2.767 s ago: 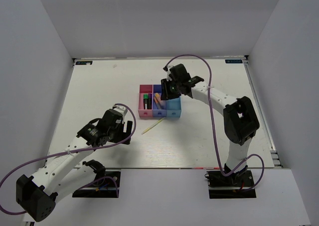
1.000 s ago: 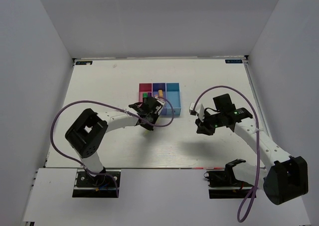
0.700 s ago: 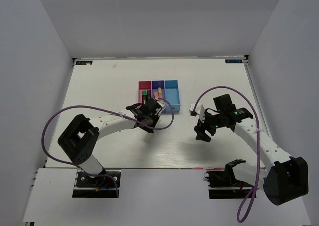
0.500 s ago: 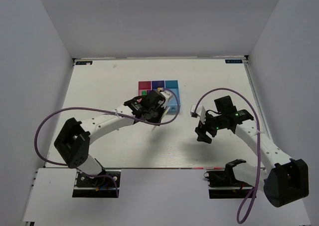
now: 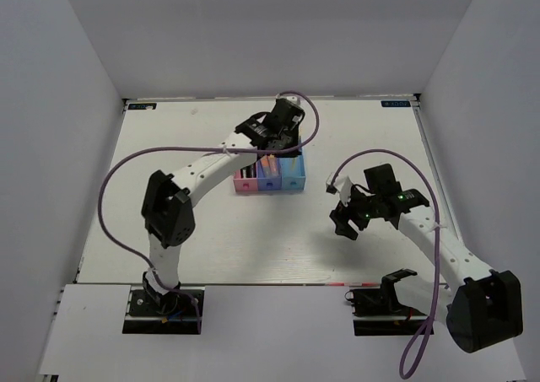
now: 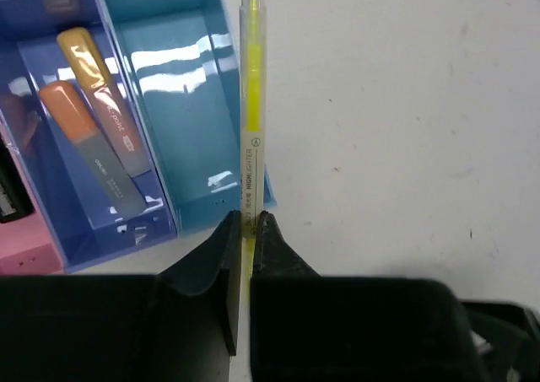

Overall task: Sort the stationery into containers
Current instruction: Place the stationery into the container

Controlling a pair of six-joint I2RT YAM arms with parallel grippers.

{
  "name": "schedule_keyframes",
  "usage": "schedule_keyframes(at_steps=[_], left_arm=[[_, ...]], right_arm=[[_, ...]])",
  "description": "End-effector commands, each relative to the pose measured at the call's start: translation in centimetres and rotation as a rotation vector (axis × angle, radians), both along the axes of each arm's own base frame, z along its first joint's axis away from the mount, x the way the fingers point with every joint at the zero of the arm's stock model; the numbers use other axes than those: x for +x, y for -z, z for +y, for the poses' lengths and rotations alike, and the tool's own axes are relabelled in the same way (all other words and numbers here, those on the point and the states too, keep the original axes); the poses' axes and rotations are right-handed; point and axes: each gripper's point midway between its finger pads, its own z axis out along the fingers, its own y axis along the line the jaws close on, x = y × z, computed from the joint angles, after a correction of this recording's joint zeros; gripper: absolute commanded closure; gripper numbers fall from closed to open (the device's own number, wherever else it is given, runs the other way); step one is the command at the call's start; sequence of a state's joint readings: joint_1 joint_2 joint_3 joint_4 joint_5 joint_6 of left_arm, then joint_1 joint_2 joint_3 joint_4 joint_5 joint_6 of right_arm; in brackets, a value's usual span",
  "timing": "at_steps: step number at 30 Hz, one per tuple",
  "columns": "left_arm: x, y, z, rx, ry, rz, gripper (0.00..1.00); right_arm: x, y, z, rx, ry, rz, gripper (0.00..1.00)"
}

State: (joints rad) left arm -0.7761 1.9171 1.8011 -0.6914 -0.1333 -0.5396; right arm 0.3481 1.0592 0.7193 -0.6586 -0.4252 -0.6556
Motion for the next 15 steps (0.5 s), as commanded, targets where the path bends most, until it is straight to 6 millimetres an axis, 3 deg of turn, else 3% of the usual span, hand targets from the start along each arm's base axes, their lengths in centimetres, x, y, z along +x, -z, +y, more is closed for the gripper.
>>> schedule_keyframes(at_steps=[1, 8, 13, 15], left_arm=[[1.3, 0.9, 0.7, 0.001, -0.19, 0.076, 1.0], [3.5, 4.6, 1.3, 0.005, -0.307, 0.138, 1.0], [4.5, 6.0, 0.8, 0.004, -0.304, 0.161, 0.92], [4.7, 6.6, 0.8, 0.01, -0.307, 0.171, 0.84]], right_arm=[[1.8, -0.4, -0.8, -0.017, 0.123, -0.058, 0.2], [2.1, -0.3, -1.8, -0.032, 0.176, -0.082, 0.2], [1.8, 0.2, -2.0, -0.034, 0.175, -0.068, 0.2], [1.7, 0.2, -2.1, -0.033, 0.175, -0.071, 0.2]])
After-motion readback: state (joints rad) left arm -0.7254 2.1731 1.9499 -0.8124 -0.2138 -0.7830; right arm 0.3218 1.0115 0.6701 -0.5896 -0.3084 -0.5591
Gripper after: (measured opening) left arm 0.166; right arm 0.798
